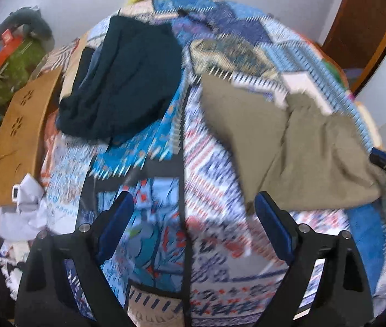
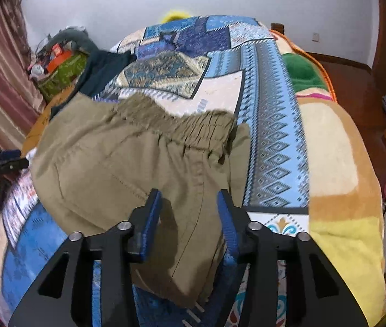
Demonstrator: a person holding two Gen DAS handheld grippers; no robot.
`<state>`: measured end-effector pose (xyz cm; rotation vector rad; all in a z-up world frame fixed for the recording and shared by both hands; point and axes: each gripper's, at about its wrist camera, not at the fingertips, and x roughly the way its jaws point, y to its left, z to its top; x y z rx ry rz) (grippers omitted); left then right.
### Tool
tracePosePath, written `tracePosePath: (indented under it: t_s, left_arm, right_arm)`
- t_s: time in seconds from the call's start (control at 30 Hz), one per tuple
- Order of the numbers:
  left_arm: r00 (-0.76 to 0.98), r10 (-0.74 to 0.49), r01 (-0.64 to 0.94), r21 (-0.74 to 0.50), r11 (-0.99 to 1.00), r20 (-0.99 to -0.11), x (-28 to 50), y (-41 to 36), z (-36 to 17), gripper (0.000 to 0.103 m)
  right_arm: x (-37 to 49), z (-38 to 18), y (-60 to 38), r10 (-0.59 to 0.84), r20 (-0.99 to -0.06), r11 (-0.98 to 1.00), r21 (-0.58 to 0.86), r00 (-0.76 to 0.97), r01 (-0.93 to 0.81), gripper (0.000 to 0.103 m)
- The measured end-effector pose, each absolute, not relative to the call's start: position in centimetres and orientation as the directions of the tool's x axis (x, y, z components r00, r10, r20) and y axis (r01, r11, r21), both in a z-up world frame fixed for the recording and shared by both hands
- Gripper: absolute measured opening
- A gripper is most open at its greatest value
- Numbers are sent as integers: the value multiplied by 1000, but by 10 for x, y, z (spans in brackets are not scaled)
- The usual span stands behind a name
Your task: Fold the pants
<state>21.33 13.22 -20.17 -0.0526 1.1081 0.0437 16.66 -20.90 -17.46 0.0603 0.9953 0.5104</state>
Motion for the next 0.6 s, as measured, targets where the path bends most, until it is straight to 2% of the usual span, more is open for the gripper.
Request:
tracePosePath:
  t_s: [0.17, 0.27, 0.37, 0.5, 0.6]
  left_arm:
    - [504, -69, 59, -45, 997, -861, 246, 102, -179, 92]
    - [487, -130, 136, -72, 988, -863, 271, 80, -182, 92]
    - [446, -124, 201, -36, 979, -887, 294, 57, -199, 92]
    - [374, -31, 211, 53, 976, -927, 319, 50, -240, 92]
    - [336, -87, 201, -19, 980, -938, 317, 64, -260, 92]
  right_arm:
    - [177, -159, -206, 470, -753, 871, 311, 461, -380, 46]
    - [184, -156, -193, 490, -743, 858, 318, 455, -404, 46]
    - [191, -160, -178, 512, -743, 840, 327, 430, -433, 46]
    - [199, -176, -156, 534, -761, 812, 340, 368, -474, 46]
    - [201, -195, -153, 527, -782, 812, 346, 332, -470, 46]
